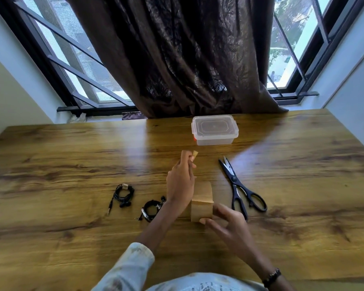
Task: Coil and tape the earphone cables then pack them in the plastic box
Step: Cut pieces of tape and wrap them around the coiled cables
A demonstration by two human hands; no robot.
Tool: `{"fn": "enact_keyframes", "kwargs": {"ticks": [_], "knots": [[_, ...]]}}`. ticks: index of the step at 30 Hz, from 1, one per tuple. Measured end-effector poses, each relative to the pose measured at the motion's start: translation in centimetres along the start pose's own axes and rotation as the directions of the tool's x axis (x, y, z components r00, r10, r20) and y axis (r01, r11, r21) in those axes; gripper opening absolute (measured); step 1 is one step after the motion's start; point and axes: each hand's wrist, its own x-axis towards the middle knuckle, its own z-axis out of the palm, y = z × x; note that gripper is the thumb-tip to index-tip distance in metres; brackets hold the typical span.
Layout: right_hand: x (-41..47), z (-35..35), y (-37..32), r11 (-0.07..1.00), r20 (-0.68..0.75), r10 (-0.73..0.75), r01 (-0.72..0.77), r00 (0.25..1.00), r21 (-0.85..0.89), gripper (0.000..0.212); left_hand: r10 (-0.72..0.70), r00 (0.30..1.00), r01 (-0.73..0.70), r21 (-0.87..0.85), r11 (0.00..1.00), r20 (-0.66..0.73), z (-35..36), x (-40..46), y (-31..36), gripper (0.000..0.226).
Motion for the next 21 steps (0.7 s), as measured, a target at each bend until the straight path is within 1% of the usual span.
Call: {"fn": "enact_keyframes", "kwargs": {"ticks": [2,3,4,5,6,7,8,10,11,12,13,15,16,18,19,20,21], "knots": [[0.3,0.2,0.0,0.991,-0.059,-0.087,0.080,0.994,-0.111,0.028,-0.031,0.999,0.030,-0.024,0.999,-0.011,-0.2,0.0,0.0,0.022],[0.5,0.2,-0.1,0.971,-0.090,-0.139,0.118,0.986,-0.210,0.028,-0.055,0.998,0.054,-0.053,0.997,-0.031,-0.4,0.1,-0.1,0.022],[0.7,0.1,-0.2,0.929,-0.121,-0.202,0.151,0.972,-0.338,0.028,-0.086,0.995,0.081,-0.091,0.993,-0.055,-0.8,0.2,-0.1,0.021],[0.9,-0.1,-0.4,0.860,-0.137,-0.275,0.180,0.952,-0.477,0.028,-0.119,0.990,0.108,-0.134,0.985,-0.074,-1.1,0.3,-0.2,0.018],[1.2,-0.3,-0.4,0.783,-0.130,-0.335,0.198,0.933,-0.590,0.028,-0.156,0.985,0.139,-0.189,0.972,-0.079,-1.5,0.3,-0.3,0.013],[1.6,-0.5,-0.5,0.722,-0.114,-0.360,0.198,0.926,-0.663,0.029,-0.204,0.977,0.180,-0.266,0.947,-0.066,-1.8,0.4,-0.3,0.007],[2.1,-0.7,-0.5,0.675,-0.100,-0.363,0.187,0.927,-0.714,0.030,-0.264,0.964,0.235,-0.367,0.900,-0.032,-2.2,0.4,-0.2,0.002],[3.3,-1.0,-0.4,0.589,-0.078,-0.350,0.155,0.934,-0.793,0.031,-0.392,0.914,0.376,-0.566,0.734,0.100,-2.8,0.3,0.1,0.004],[3.9,-1.1,-0.3,0.548,-0.067,-0.336,0.138,0.939,-0.825,0.032,-0.438,0.882,0.441,-0.621,0.647,0.170,-3.1,0.2,0.2,0.010],[4.4,-1.2,-0.2,0.512,-0.060,-0.324,0.122,0.944,-0.850,0.033,-0.466,0.857,0.485,-0.651,0.584,0.221,-3.3,0.1,0.2,0.016],[4.9,-1.3,-0.1,0.479,-0.054,-0.316,0.110,0.947,-0.871,0.034,-0.478,0.843,0.507,-0.666,0.548,0.248,-3.4,0.1,0.3,0.020],[5.6,-1.3,0.0,0.432,-0.031,-0.285,0.099,0.958,-0.896,0.034,-0.481,0.838,0.512,-0.674,0.533,0.257,-3.7,-0.1,0.4,0.020],[5.9,-1.3,0.0,0.438,-0.018,-0.257,0.099,0.966,-0.894,0.031,-0.482,0.837,0.514,-0.676,0.529,0.260,-3.9,-0.2,0.5,0.019],[6.2,-1.4,0.0,0.513,-0.007,-0.185,0.091,0.983,-0.853,0.029,-0.491,0.825,0.535,-0.672,0.513,0.282,-4.3,-0.4,0.6,0.024],[6.3,-1.6,-0.3,0.573,-0.016,-0.187,0.096,0.982,-0.814,0.029,-0.494,0.815,0.552,-0.669,0.498,0.304,-4.6,-0.6,0.8,0.029],[6.3,-1.8,-0.8,0.653,-0.048,-0.221,0.112,0.974,-0.749,0.027,-0.494,0.802,0.571,-0.671,0.473,0.335,-4.9,-0.9,0.8,0.033],[6.5,-2.1,-1.7,0.756,-0.102,-0.249,0.128,0.963,-0.642,0.025,-0.491,0.787,0.593,-0.674,0.440,0.372,-5.2,-1.1,0.9,0.037]]}}
